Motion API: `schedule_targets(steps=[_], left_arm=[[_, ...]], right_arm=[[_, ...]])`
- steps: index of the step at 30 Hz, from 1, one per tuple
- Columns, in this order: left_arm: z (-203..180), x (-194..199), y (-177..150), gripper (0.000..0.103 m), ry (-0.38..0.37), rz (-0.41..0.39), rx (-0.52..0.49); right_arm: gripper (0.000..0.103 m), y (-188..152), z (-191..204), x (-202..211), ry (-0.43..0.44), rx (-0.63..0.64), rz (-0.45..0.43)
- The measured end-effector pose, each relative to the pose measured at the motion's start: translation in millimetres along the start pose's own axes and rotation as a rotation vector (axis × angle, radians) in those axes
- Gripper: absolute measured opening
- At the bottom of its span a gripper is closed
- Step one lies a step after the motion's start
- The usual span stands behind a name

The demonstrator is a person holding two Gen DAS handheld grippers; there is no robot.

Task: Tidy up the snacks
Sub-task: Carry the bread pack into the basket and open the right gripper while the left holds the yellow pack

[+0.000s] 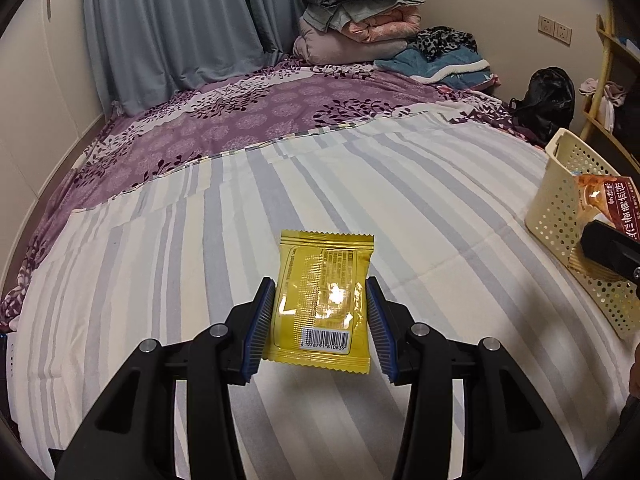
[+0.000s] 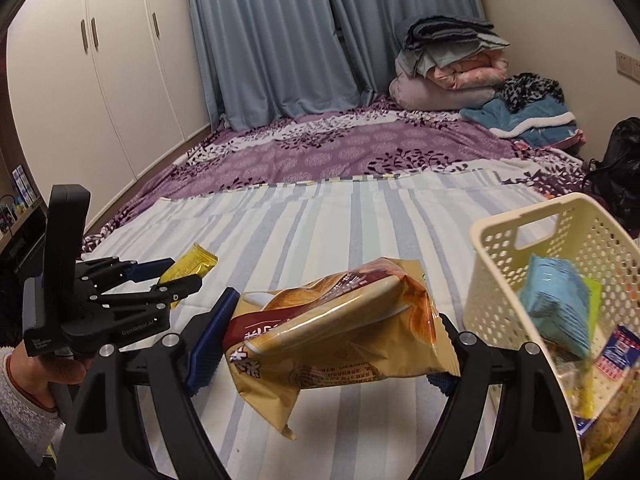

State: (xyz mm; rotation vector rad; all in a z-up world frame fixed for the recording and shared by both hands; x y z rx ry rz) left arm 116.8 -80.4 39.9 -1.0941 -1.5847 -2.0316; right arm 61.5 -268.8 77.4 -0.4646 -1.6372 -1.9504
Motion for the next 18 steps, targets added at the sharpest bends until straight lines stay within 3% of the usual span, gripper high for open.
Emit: schedule_targets(steps=[6, 18], left_arm=[[-16, 24, -5, 0.047, -0.009, -0.018, -0.02], [-54, 46, -13, 0.047, -0.051, -0.026, -0.069]], right_arm=[[0.08, -2, -23, 42, -0.036, -0.033, -0.062], [0.08, -22, -107, 122, -0.199, -0.148, -0.145]])
Point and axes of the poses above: each gripper's, at about its wrist camera, not at the fingertips, and x roughly against the way its jaws point, z to its left, y to its top, the point moved 6 cm from there along -x, roughly the way its jaws point, and after that the axes turned 2 degrees about -x, right-handed, at the moved point
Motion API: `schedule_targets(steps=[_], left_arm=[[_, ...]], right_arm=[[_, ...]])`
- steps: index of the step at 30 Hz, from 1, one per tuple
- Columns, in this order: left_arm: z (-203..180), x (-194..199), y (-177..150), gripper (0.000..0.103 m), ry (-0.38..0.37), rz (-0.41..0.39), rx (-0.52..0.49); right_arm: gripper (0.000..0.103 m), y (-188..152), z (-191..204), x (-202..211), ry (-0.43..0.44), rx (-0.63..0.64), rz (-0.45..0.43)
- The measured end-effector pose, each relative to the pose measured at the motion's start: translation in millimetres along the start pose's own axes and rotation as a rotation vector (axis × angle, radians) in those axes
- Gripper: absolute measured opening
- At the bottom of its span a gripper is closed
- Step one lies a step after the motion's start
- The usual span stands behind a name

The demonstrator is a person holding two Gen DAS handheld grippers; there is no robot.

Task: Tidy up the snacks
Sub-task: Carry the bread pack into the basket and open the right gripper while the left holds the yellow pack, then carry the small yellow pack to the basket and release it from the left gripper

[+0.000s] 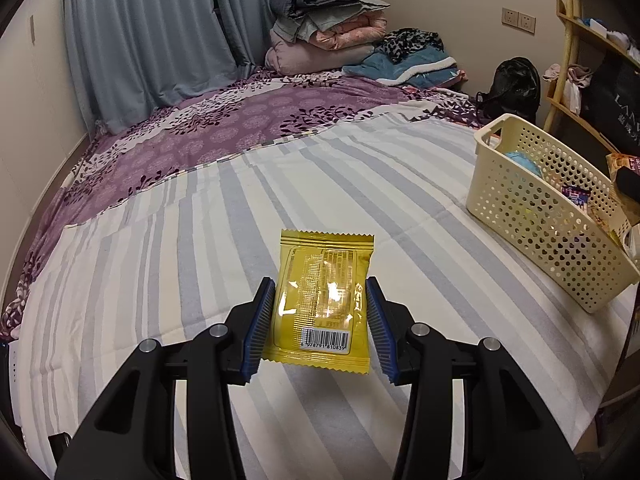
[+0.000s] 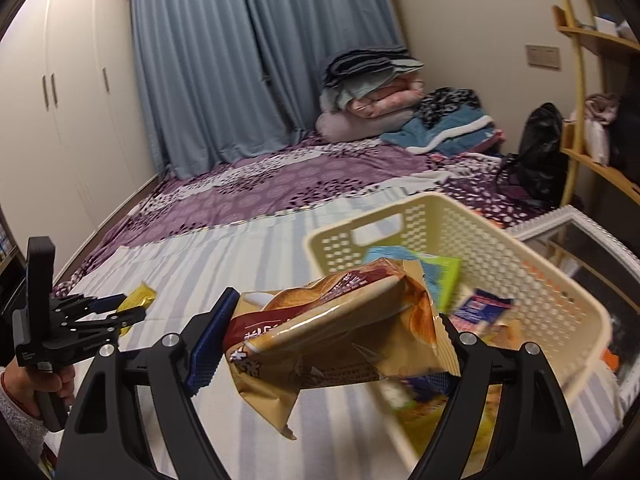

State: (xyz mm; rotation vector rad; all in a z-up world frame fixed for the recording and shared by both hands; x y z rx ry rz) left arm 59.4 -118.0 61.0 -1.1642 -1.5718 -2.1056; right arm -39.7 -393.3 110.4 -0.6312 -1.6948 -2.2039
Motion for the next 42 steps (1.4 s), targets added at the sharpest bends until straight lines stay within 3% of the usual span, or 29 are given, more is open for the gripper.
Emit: schedule_targets(steps=[12, 19, 22, 35, 42], left_arm=[[-32, 14, 1, 0.047, -0.035, -0.008, -0.046], [-46, 17, 4, 0.047, -0.046, -0.009, -0.073], [-51, 16, 4, 0.047, -0.051, -0.005, -0.079], [-72, 13, 12, 0.047, -0.079, -0.006, -0.112], [-96, 14, 26, 0.047, -0.126, -0.016, -0.137]], right_arm=[[0.08, -18, -74, 25, -0.12, -0.11, -0.003], [0.081, -26, -82, 22, -0.117, -0.132, 0.008], [0.092, -26, -85, 23, -0.114, -0.148, -0.005], [0.092, -27, -97, 35, -0.187, -0.135, -0.046], [0.093, -39, -105, 26, -0.251, -0.095, 0.008]])
Point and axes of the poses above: each gripper's, at about its wrist camera, not at the fingertips, and x roughly against the way its jaws point, z to its left, y to its top, the point moved 6 cm from there along -x, roughly the way its jaws point, and after that the axes turned 2 degrees about -x, right-handed, at the moved point
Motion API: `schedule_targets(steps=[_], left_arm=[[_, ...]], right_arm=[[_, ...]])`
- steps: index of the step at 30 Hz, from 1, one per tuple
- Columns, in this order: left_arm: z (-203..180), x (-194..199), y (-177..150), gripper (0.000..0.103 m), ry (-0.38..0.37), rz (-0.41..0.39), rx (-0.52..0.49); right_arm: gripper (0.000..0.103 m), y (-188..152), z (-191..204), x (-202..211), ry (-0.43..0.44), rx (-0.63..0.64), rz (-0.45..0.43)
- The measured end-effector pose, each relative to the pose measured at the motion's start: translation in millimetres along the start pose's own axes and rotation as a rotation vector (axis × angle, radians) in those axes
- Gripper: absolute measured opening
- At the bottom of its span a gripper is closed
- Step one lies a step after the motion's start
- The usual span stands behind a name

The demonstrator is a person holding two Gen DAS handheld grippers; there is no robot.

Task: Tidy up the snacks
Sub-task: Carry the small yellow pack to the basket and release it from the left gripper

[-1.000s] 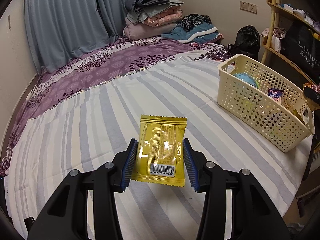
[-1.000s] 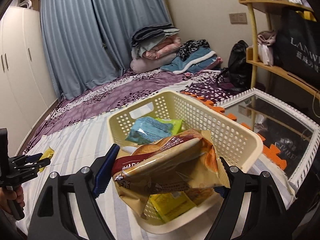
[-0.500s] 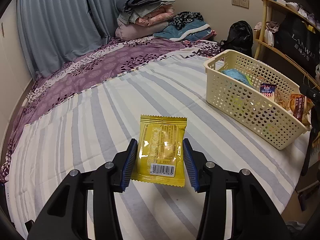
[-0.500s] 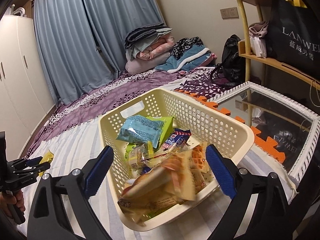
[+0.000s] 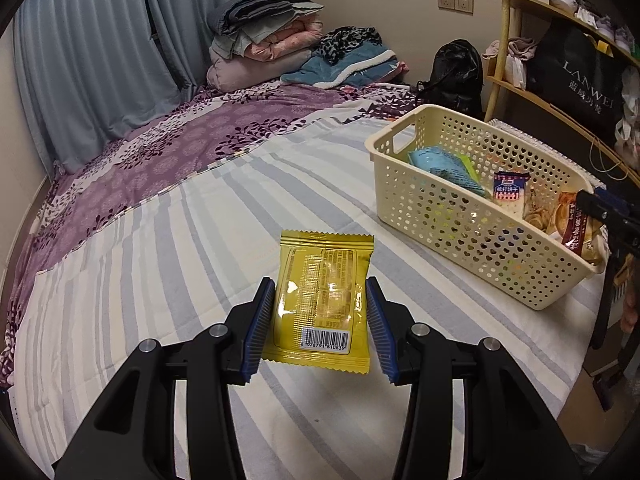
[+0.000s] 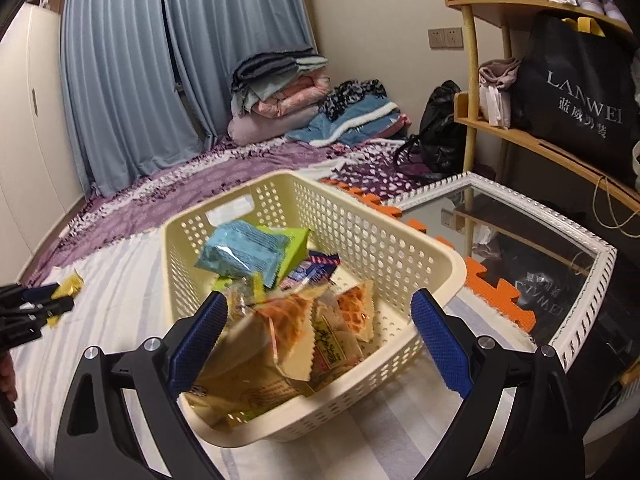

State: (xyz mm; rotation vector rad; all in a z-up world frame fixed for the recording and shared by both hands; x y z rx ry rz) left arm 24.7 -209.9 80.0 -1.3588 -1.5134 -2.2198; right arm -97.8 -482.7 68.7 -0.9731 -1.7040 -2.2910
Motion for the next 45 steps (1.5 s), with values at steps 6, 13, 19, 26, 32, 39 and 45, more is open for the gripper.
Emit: schedule_targets(steps=[6, 13, 19, 26, 32, 39, 45], left_arm=[[-22, -1, 18, 0.047, -0.032, -0.016, -0.029], [-60, -5, 48, 0.047, -0.1, -0.042, -0.076], [-100, -17, 68, 0.047, -0.176, -0.038, -0.12], [-136, -37, 79, 0.047, -0.243, -0.013, -0.151], [-164, -52, 81, 0.047, -0.293, 0.01, -0.178], [-176, -65, 78, 0.047, -0.305, 0.033, -0.201], [-180, -70, 76, 0.047, -0.308, 0.04, -0.213]], right_arm=[[0.092, 2, -2, 0, -0.013, 0.003, 0.0], [0.092, 4, -8, 13, 0.037, -0.046, -0.06], [0.092, 8, -16, 26, 0.045, -0.08, -0.111], [0.092, 6, -31, 30, 0.031, -0.123, -0.131], [0.092, 2, -42, 31, 0.022, -0.153, -0.131], [0.092, 0, -48, 30, 0.017, -0.166, -0.13], [0.092, 1, -47, 29, 0.016, -0.164, -0.128]])
Point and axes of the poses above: each gripper's, at about its wrist camera, not at the fingertips, and x roughly against the way its jaws point, z to its left, y to its top, the point moved 6 cm from there along -x, roughly the way its jaws point, and after that the axes turned 2 degrees about -x, right-handed, at the moved point
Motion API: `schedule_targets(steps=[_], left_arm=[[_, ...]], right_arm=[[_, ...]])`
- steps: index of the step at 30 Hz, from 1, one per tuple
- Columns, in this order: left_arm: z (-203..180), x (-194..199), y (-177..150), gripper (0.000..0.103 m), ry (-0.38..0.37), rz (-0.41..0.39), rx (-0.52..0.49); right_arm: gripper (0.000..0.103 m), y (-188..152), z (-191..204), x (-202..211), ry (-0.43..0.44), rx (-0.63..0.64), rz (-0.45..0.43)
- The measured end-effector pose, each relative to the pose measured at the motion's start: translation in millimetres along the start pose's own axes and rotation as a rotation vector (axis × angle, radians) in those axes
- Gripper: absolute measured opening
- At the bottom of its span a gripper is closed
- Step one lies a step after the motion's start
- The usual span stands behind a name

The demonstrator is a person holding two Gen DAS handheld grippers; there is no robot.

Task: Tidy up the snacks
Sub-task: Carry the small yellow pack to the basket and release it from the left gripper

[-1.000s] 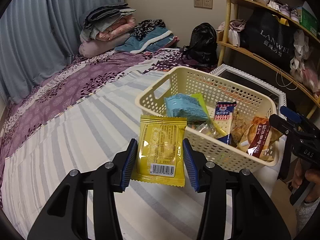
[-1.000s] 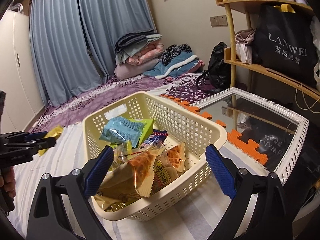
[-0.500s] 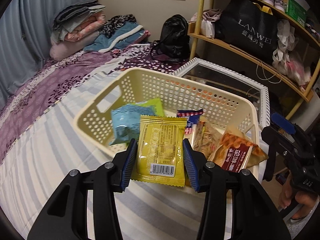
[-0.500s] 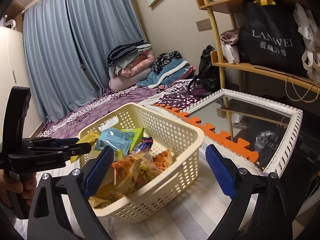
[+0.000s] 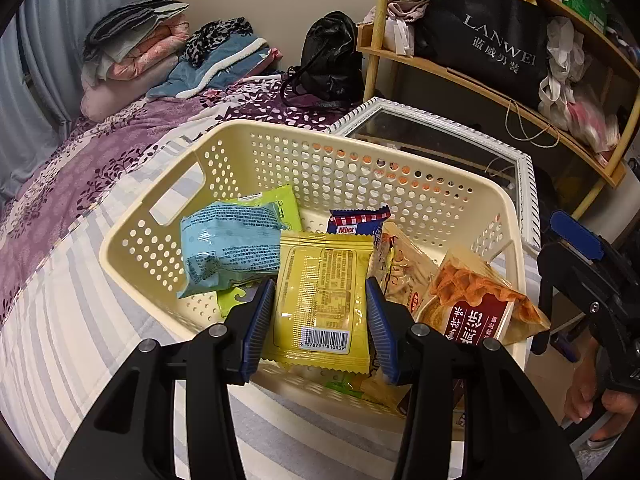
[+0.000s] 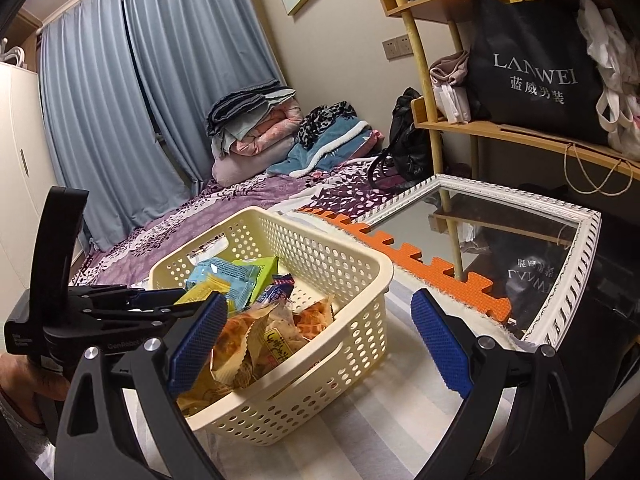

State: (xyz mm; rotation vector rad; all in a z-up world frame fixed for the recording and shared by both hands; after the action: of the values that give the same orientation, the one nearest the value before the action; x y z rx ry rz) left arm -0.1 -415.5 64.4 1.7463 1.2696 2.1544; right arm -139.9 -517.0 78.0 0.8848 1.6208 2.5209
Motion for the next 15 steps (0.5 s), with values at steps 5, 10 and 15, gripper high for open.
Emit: schedule_targets(steps=[5, 10, 15], left_arm=[[0.0, -2.3, -0.4, 0.048, 0.0, 0.004, 0.0], [6.3, 0.9, 0.3, 0.078, 0.038, -0.013, 0.009], [8.7, 4.0, -1.1, 0.08, 0.048, -0.016, 0.008]], right_arm=[[0.092, 0.1, 0.4, 0.3, -0.002, -0.001, 0.0], [0.092, 0.2, 0.6, 0.4, -0.001, 0.001, 0.0], [0.092, 1.7, 2.5, 1.1, 0.0, 0.006, -0.002]])
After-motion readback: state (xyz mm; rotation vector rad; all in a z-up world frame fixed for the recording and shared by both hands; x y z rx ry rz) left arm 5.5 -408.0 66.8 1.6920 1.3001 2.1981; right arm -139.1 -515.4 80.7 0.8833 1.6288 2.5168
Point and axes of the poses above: each gripper's, at about its wrist camera, not at the fingertips, and x roughly against the way its jaws point, z to its left, y to its top, the point moved 6 cm from there along -x, roughly the way its jaws point, and after that the axes turned 2 degrees about -x, right-handed, at the moved point
